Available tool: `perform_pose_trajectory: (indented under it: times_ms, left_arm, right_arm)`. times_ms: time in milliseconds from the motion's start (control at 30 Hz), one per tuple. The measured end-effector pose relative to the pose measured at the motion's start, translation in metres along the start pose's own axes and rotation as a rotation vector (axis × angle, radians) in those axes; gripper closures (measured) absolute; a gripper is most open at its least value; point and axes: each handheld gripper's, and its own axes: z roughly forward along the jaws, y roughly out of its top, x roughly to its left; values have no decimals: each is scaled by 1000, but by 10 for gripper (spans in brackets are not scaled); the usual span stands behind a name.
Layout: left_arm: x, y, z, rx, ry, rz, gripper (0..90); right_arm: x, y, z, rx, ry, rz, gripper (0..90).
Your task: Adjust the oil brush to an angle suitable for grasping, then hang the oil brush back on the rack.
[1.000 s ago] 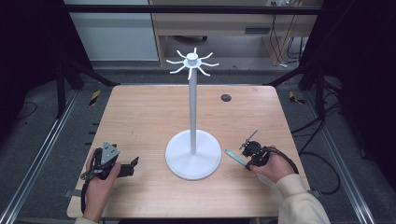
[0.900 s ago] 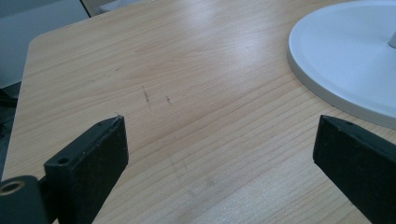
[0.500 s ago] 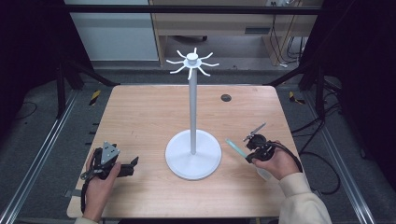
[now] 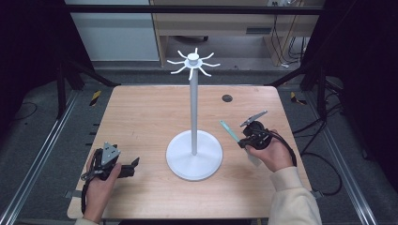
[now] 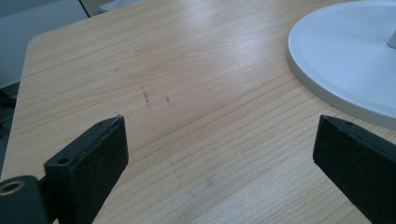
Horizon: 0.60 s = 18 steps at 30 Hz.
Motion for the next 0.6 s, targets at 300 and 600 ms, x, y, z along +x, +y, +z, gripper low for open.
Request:
perform_pose_trajectory:
  times_ms: [300, 600]
  left_arm:
    - [0, 0, 0, 0, -3, 2, 29]
    - [-1, 1, 1, -2, -7, 9, 29]
  right_arm:
    - [-2, -5, -6, -73, -13, 41, 823]
    - [-4, -9, -16, -152, -26, 64, 822]
